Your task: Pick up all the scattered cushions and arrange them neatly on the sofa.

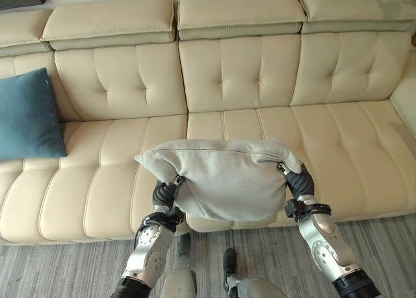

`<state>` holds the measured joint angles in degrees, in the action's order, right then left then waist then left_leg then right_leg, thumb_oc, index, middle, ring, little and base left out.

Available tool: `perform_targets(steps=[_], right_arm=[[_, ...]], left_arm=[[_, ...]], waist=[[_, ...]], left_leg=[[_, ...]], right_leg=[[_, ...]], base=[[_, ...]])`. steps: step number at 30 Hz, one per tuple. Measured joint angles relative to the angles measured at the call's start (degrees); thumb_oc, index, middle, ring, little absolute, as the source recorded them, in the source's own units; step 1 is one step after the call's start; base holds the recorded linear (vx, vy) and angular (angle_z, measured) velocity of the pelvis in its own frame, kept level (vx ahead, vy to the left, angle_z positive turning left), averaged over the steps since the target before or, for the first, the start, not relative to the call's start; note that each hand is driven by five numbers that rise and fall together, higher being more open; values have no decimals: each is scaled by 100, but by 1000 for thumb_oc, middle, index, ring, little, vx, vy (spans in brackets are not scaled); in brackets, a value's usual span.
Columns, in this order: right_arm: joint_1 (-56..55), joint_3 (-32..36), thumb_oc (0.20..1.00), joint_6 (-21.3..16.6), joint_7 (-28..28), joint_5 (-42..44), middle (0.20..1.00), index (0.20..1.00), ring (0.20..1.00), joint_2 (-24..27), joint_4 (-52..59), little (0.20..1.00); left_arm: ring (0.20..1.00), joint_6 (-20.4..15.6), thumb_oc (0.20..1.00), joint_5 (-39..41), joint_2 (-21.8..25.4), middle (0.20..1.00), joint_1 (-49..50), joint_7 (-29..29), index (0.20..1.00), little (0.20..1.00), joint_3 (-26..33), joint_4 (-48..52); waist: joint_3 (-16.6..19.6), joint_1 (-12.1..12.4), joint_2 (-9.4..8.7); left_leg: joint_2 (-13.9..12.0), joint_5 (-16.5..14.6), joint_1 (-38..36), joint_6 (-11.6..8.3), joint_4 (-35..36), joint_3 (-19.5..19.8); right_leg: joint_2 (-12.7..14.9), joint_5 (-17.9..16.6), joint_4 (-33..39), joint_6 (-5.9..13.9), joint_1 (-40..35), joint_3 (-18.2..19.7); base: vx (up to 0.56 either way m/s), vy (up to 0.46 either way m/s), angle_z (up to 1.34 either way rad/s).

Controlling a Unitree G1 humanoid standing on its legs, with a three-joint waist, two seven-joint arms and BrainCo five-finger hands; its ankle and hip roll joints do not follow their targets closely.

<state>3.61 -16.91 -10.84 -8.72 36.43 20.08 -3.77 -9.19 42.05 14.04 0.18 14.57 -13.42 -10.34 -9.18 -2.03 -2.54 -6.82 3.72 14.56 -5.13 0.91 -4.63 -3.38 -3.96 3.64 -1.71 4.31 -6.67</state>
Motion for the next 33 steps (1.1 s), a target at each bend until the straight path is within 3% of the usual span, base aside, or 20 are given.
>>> perform_targets(steps=[2,4,5,6,8,11,13,16,19,21,24,30,33], right_arm=[[22,22,200,1,-7,-53,200,200,200,6,104,200],[27,59,200,13,-7,-64,200,200,200,20,141,200],[27,63,200,12,-6,-96,200,200,200,39,167,200],[0,84,200,20,-6,-151,200,200,200,-8,184,200],[-19,89,200,34,-1,-163,200,200,200,-53,224,200],[-18,72,200,131,-1,-211,200,200,200,-187,224,200],[37,-16,200,144,-6,-223,200,200,200,-328,224,200],[291,-188,200,147,-20,-280,200,200,200,-414,245,200],[361,-149,200,125,-85,-405,200,200,200,-439,301,200],[429,-121,200,113,-105,-442,200,200,200,-449,313,200],[851,-236,200,125,-236,-610,200,200,200,-424,169,200],[1845,-286,200,124,-527,-681,200,200,200,-276,-398,200],[2664,-336,200,133,-708,-854,200,200,200,-166,-941,200]], left_arm=[[200,-6,200,-5,-22,200,-35,-2,200,200,4,12],[200,-2,200,-43,-20,200,-28,-2,200,200,-5,12],[200,-2,200,-44,-23,200,-30,-3,200,200,-10,12],[200,16,200,-45,6,200,-40,-6,200,200,-7,10],[200,76,200,-53,19,200,-35,-6,200,200,-6,11],[200,66,200,-97,209,200,-53,-5,200,200,24,37],[200,32,200,-100,372,200,-57,8,200,200,53,51],[200,20,200,-260,484,200,-87,83,200,200,254,55],[200,15,200,-324,482,200,-261,107,200,200,214,57],[200,-2,200,-326,483,200,-304,119,200,200,227,62],[200,-80,200,-336,523,200,-362,218,200,200,272,59],[200,-51,200,-503,594,200,-1215,439,200,200,223,-382],[200,-45,200,-505,794,200,-2135,606,200,200,32,-958]], waist=[[-17,-24,116],[-17,-22,160],[-17,-21,207],[-26,-46,135],[-26,-46,138],[-29,-25,163],[-17,57,105],[-36,120,123],[-24,84,-18],[-9,85,-133],[13,148,-134],[21,97,-148],[23,92,-153]], left_leg=[[31,40,-290,5,62,-31],[22,165,-399,139,314,-57],[14,521,-459,223,394,-77],[145,496,-482,230,369,-94],[407,386,-601,459,366,-222],[557,370,-657,553,361,-271],[654,295,-672,721,356,-371],[656,251,-706,778,362,-397],[831,212,-823,719,365,-248],[950,191,-855,692,366,-201],[797,152,-806,547,367,-198],[593,222,-649,471,363,-157],[571,282,-266,404,295,-64]], right_leg=[[-31,14,55,-5,-93,83],[-28,16,56,-12,-126,125],[-28,40,58,-18,-156,129],[102,68,50,26,-166,157],[394,269,-323,279,-82,242],[695,782,-1628,628,494,345],[1036,839,-2057,700,784,375],[1108,997,-1877,882,1100,317],[1037,612,-938,896,937,374],[1079,39,-776,783,873,461],[902,-483,-106,657,616,346],[695,-668,102,481,661,252],[669,-727,100,405,986,190]], base=[[209,255,-25],[134,203,-15],[148,256,-7],[78,207,-1],[8,218,-4],[13,136,0],[108,102,-16],[117,55,-23],[93,30,43],[83,-7,38],[76,-10,-2],[-6,-21,1],[-80,-24,10]])
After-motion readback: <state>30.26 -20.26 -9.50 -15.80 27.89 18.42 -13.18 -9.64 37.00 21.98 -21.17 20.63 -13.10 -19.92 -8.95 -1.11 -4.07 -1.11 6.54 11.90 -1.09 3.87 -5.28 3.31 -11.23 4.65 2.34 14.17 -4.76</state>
